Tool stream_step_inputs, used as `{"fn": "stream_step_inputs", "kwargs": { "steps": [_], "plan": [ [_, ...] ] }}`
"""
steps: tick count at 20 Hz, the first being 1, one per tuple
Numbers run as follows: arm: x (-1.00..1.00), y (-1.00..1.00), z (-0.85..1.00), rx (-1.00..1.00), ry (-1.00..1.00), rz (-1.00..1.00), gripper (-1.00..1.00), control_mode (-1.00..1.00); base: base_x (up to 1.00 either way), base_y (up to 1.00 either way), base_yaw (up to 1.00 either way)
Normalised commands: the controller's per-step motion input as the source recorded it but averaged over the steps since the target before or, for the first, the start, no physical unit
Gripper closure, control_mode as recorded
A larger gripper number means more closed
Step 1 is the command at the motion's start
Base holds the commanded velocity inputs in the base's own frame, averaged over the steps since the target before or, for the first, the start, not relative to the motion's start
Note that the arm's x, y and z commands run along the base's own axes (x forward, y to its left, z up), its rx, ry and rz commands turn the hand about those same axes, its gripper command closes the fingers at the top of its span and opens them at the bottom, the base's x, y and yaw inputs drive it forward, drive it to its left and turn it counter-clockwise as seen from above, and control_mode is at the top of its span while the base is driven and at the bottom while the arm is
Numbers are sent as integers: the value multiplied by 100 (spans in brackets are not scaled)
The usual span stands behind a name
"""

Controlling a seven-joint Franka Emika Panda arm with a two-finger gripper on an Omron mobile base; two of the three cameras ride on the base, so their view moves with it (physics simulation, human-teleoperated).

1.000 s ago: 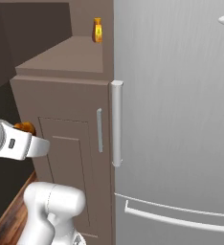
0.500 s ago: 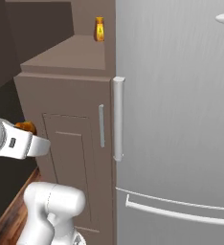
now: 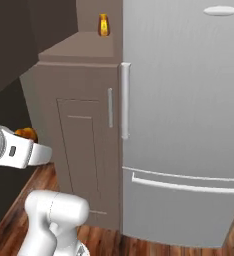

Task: Pick the peach from the cabinet and place it in the bowl. Then pick the bowl and place it in the sink. Then turn on the sink facuet.

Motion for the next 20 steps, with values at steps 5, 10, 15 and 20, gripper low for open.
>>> {"fn": "stream_step_inputs", "kwargs": {
  "steps": [5, 10, 15, 20],
  "plan": [
    [0, 0, 0, 0, 0, 0, 100, 100, -6, -11, -58],
    [0, 0, 0, 0, 0, 0, 100, 100, -12, -1, -68],
    [0, 0, 0, 0, 0, 0, 100, 100, -3, -8, -56],
    [0, 0, 0, 0, 0, 0, 100, 100, 32, -41, -41]
  ]
}}
